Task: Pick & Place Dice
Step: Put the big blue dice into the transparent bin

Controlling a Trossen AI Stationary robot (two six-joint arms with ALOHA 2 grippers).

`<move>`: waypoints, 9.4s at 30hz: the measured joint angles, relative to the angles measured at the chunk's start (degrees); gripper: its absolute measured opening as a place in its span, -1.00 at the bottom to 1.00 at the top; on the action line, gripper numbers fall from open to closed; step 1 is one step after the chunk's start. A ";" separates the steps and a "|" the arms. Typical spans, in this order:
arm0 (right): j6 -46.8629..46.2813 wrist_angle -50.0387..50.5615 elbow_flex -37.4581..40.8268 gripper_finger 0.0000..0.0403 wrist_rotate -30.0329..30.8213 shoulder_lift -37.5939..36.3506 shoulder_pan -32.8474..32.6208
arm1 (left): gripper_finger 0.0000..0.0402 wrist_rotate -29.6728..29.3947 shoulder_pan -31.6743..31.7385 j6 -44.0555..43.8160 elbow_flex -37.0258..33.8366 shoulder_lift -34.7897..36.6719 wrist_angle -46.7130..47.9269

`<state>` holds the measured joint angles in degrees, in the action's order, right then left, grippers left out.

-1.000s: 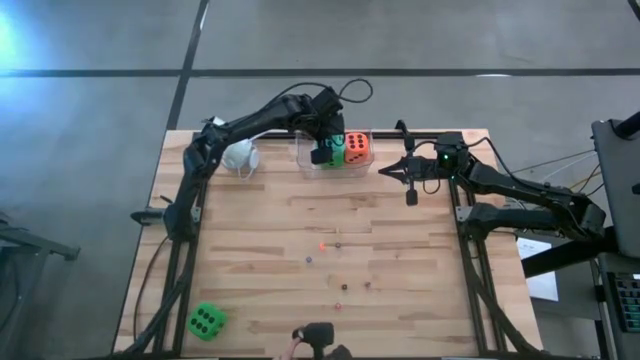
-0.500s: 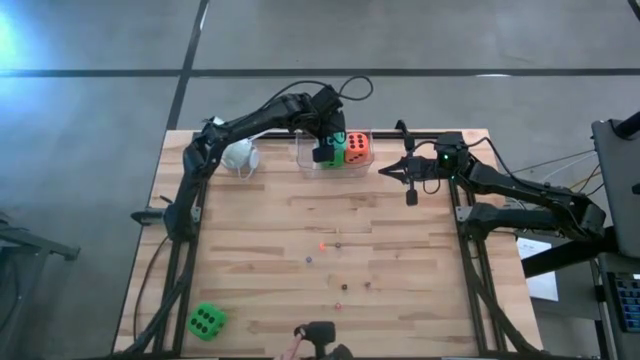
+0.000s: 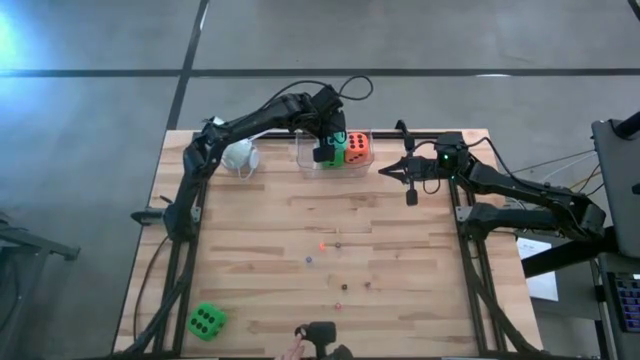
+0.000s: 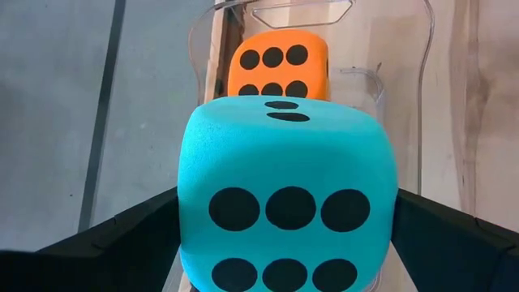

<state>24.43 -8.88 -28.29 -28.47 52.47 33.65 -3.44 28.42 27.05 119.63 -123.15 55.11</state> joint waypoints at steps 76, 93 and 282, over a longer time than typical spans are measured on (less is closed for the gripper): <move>0.02 0.04 0.00 -0.96 0.00 0.00 0.00 | 0.99 3.06 -0.04 -1.33 0.02 0.07 2.49; 0.02 0.04 0.00 -0.96 0.01 0.02 0.00 | 0.99 3.06 -0.22 -1.29 0.02 0.07 1.74; -0.10 -7.46 -33.41 -0.96 7.25 45.13 3.88 | 0.99 3.06 0.00 1.34 0.07 0.33 -1.28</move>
<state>24.33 -16.33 -61.71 -21.21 97.60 37.53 -0.38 28.42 28.39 119.70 -122.83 53.83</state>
